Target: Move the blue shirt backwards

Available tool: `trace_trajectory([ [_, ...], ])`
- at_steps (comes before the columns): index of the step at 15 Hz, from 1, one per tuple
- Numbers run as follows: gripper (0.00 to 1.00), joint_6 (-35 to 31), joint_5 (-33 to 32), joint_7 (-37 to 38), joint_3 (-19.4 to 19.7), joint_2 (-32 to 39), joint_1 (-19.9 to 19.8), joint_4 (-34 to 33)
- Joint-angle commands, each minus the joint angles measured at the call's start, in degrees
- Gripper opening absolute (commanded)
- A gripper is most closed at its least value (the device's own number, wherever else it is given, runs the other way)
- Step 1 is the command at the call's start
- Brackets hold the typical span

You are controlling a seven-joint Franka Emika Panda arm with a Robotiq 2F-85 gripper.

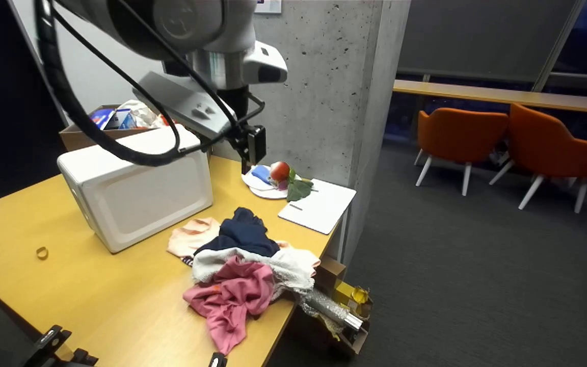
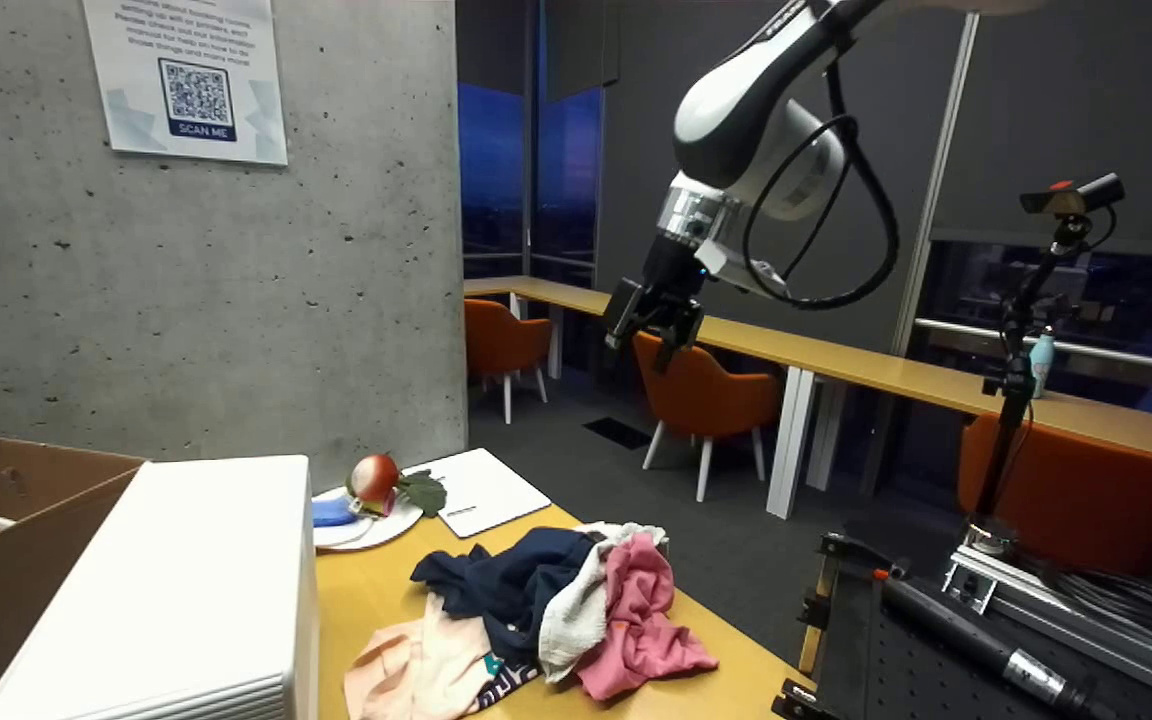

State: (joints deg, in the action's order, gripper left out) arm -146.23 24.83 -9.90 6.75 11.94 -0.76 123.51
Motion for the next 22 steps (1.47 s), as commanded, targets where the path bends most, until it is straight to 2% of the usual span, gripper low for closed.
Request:
trace_trajectory([
  [1, 1.00, 1.8, 0.6, -1.0, -4.6, 14.8, -4.1, -13.3],
  [4, 1.00, 3.0, -1.7, 0.7, -7.5, 25.9, -6.0, -23.2],
  [9, 1.00, 8.0, -8.2, 7.7, -7.5, 40.4, -4.3, -38.9],
  [16, 1.00, 15.1, -12.4, 12.1, -7.9, 54.9, -3.2, -59.8],
  [22, 1.00, 27.9, -13.8, 13.6, -8.1, 64.3, -2.0, -75.6],
])
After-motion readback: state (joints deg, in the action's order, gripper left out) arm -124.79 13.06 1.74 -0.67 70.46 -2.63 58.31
